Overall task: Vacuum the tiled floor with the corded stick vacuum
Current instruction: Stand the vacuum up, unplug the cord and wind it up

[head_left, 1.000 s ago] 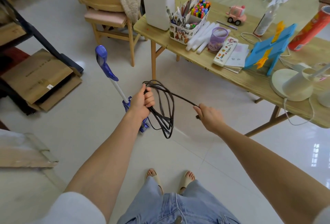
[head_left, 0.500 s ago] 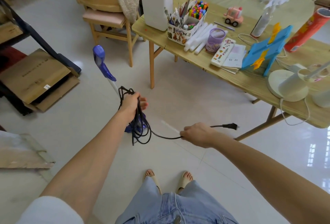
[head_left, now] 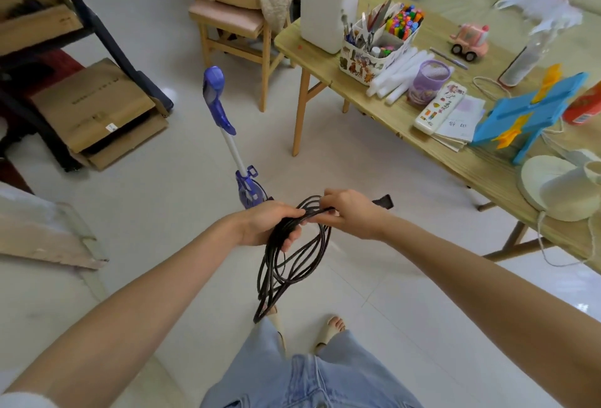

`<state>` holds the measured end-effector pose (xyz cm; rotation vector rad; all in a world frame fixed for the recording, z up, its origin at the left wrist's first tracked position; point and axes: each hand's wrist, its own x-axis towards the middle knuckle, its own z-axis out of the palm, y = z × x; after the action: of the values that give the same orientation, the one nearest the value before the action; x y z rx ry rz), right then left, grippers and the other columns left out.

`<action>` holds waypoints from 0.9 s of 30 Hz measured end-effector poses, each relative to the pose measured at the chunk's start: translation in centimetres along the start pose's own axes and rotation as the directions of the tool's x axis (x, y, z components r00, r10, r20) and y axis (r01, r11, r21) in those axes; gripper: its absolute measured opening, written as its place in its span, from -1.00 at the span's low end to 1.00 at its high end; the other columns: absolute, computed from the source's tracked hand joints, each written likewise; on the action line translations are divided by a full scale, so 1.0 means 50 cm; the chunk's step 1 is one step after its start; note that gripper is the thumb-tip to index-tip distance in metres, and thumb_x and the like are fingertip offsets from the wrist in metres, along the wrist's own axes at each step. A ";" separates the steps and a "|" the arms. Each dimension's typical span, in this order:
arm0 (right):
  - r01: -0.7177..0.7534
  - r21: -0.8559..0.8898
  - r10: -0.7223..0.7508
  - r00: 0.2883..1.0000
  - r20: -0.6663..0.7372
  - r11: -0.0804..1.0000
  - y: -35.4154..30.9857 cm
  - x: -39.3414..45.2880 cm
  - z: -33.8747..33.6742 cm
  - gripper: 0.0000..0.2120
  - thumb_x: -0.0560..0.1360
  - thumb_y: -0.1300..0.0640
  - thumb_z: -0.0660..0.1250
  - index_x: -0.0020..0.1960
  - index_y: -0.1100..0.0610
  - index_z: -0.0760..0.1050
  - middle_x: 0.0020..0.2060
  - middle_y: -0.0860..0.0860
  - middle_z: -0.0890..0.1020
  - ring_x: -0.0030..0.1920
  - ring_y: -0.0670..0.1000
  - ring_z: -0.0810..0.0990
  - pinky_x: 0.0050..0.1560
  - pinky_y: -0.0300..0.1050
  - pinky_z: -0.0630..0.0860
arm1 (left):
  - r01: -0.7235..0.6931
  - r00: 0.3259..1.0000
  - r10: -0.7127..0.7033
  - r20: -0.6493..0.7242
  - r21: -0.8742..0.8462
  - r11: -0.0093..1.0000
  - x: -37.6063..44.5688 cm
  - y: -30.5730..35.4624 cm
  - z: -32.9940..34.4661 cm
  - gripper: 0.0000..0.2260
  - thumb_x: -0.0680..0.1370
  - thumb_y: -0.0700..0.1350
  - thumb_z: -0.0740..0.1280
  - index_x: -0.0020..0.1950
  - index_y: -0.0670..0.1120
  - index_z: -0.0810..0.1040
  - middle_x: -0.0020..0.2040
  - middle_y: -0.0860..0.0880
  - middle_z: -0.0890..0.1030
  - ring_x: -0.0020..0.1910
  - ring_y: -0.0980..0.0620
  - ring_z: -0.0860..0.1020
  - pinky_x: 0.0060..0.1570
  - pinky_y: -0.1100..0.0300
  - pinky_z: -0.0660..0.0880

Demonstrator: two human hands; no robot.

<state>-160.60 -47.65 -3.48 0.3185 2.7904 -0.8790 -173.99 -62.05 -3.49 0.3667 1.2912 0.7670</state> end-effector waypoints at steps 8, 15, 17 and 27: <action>0.087 0.251 -0.077 0.996 -0.049 0.964 -0.023 0.118 0.027 -0.40 0.36 -0.02 0.53 0.31 0.07 0.39 0.20 -0.09 0.44 0.18 -0.10 0.38 0.18 -0.27 0.33 | -0.067 0.998 0.067 -0.014 -0.023 0.997 -0.051 -0.010 -0.119 -0.71 0.66 0.03 0.08 -0.19 -0.07 0.37 -0.55 0.09 0.16 -0.63 0.18 0.07 -0.59 0.30 -0.01; 0.163 0.260 -0.107 0.971 -0.216 0.952 -0.048 0.287 0.079 -0.55 0.36 0.07 0.52 0.20 0.08 0.48 0.16 -0.08 0.47 0.16 -0.16 0.42 0.18 -0.42 0.30 | -0.061 0.996 0.064 0.062 -0.052 0.997 -0.056 0.010 -0.245 -0.75 0.66 -0.02 0.12 -0.18 -0.07 0.36 -0.53 0.10 0.15 -0.58 0.16 0.02 -0.62 0.35 0.05; 0.140 0.250 -0.116 0.988 -0.106 0.958 -0.046 0.317 0.088 -0.78 0.44 0.13 0.45 0.07 0.12 0.55 0.01 -0.08 0.56 0.00 -0.13 0.51 0.06 -0.30 0.41 | -0.060 0.997 0.059 0.047 0.013 0.998 -0.049 0.008 -0.276 -0.75 0.67 -0.03 0.11 -0.15 -0.09 0.40 -0.51 0.09 0.19 -0.58 0.17 0.09 -0.58 0.34 0.11; -0.259 0.713 0.398 0.917 -0.031 0.652 -0.094 0.454 0.093 -0.58 0.49 0.05 0.41 0.29 0.12 0.40 0.12 0.00 0.54 0.12 0.00 0.55 0.05 -0.17 0.47 | -0.041 0.921 0.180 -0.345 0.375 0.926 -0.012 -0.068 -0.376 -0.78 0.66 -0.11 0.15 -0.19 -0.07 0.36 -0.35 0.00 0.32 -0.48 0.13 0.26 -0.46 0.28 0.25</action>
<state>-182.97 -50.85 -10.40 1.0375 2.2737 -1.8504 -190.86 -68.01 -10.23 0.6173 1.7953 0.7147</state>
